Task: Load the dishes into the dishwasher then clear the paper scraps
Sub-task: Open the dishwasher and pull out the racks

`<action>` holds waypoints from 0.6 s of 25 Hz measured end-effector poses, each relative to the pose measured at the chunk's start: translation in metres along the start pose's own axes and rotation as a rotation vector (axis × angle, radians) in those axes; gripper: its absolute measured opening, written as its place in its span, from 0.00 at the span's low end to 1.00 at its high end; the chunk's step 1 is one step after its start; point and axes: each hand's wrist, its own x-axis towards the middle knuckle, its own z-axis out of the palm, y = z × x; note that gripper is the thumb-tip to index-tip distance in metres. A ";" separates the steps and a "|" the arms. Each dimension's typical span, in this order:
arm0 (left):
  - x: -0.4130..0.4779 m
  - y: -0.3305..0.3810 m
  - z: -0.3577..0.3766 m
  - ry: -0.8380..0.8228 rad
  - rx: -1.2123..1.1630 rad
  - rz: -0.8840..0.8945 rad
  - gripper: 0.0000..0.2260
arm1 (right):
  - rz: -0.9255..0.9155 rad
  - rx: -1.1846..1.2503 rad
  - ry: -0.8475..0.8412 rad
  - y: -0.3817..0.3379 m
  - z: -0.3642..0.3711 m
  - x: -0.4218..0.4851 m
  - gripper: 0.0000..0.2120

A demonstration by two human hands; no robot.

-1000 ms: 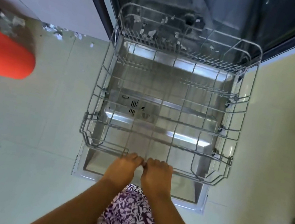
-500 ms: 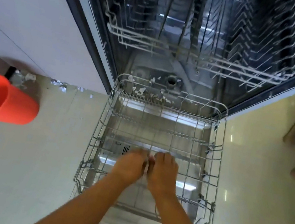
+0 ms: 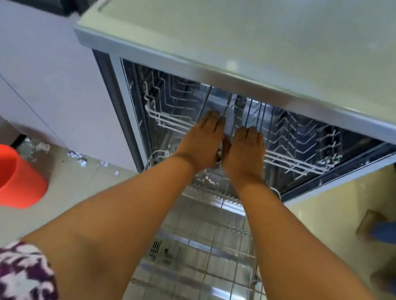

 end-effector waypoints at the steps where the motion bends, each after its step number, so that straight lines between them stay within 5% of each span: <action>1: 0.005 -0.001 -0.003 -0.055 0.038 -0.007 0.32 | 0.004 -0.006 -0.062 0.000 -0.001 0.006 0.21; 6: 0.017 -0.015 0.009 -0.340 0.140 -0.027 0.31 | 0.042 0.013 -0.264 0.006 0.013 0.019 0.21; 11: 0.006 -0.006 0.019 -0.129 0.093 -0.068 0.20 | 0.079 -0.065 -0.324 0.016 0.025 0.023 0.19; 15: -0.005 -0.002 0.026 -0.125 0.132 -0.086 0.14 | 0.136 -0.015 -0.350 0.010 0.022 0.006 0.26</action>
